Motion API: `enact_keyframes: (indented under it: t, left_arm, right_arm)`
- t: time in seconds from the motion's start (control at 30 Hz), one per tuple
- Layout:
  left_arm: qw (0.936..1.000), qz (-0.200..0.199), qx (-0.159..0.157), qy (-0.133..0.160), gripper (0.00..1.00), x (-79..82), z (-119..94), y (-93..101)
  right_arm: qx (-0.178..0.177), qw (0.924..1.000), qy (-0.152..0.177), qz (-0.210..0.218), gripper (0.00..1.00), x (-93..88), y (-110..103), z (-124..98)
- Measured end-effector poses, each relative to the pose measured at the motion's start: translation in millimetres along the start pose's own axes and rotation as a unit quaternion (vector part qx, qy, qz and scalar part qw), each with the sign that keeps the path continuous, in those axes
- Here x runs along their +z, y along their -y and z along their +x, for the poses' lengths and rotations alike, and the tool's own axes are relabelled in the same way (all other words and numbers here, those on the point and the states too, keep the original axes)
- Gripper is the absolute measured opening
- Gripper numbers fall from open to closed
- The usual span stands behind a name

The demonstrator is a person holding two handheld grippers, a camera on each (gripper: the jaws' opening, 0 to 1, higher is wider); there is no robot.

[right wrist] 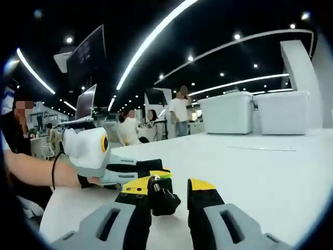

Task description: Clamp the fixed fixture on the desktop, loosen the retaining clip, secure it to the edge of the desk, and tighten the retaining clip.

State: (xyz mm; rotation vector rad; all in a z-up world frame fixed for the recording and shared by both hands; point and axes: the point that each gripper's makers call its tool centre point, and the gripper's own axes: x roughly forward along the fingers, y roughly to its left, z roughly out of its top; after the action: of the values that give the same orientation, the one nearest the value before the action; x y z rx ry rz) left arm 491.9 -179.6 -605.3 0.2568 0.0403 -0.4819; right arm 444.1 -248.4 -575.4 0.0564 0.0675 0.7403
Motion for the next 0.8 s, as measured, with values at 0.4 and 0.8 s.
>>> enact_keyframes:
  t: [0.4, 0.8]
  left_arm:
    - [1.0000, 0.001, 0.001, 0.001, 0.09, 0.1, 1, 0.1]
    - [1.0000, 0.001, 0.004, 0.000, 0.09, -0.2, 1, -0.7]
  right_arm:
    - [0.015, 0.9971, -0.004, -0.075, 0.20, -4.1, -18, 4]
    - [-0.026, 0.9491, -0.026, -0.313, 0.21, -8.7, -21, 9]
